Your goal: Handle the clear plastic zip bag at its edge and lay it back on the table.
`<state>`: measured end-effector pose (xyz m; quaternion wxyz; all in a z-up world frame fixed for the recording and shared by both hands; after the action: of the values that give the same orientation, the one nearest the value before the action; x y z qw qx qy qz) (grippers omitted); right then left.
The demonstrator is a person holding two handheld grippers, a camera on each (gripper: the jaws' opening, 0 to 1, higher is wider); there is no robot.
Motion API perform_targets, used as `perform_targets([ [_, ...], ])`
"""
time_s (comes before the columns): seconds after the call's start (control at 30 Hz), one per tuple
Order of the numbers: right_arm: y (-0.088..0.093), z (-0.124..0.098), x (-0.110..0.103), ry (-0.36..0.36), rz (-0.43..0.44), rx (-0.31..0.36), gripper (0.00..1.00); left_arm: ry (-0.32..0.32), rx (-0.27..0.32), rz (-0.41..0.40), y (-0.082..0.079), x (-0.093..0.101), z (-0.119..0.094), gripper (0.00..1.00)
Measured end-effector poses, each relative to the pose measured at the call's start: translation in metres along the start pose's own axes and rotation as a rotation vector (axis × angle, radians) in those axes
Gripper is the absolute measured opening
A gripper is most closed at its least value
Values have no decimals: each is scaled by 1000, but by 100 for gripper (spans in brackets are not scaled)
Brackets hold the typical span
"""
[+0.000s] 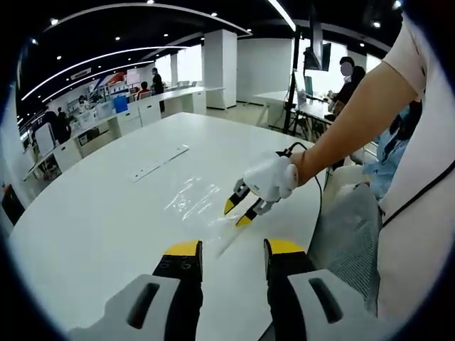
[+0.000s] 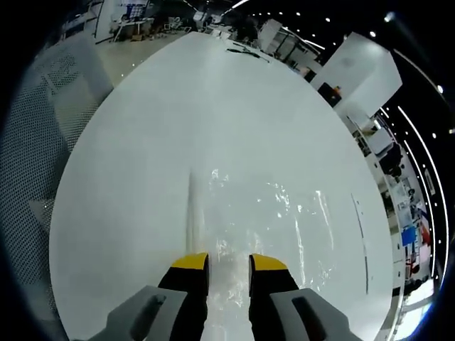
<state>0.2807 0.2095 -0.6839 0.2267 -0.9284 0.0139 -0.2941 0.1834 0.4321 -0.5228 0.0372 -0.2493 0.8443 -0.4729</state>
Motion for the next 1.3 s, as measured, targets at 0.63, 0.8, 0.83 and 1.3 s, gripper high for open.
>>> perform_targets([
  [0.63, 9, -19, -3, 4, 44, 0, 21, 4, 3, 26, -6, 8, 0, 32],
  [0.8, 10, -28, -3, 10, 65, 6, 22, 2, 6, 34, -7, 12, -2, 32],
  [0.83, 11, -31, -3, 14, 69, 7, 22, 2, 6, 36, -7, 13, -2, 32],
  [1.3, 19, -71, -4, 78, 149, 30, 26, -9, 9, 24, 3, 24, -7, 33],
])
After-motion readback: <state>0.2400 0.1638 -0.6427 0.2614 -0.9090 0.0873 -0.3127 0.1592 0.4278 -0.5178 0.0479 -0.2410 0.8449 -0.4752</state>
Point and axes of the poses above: the point that each gripper's makers call its tool centre point, and the gripper's own axes: z roughly forward along the fingers, x roughly to its right, y roughly out of its underside, the point moved 10 cm from there along -z, roughly backward along the fingers, and after that the axes turned 14 degrees about y, right-handed, at the moved point
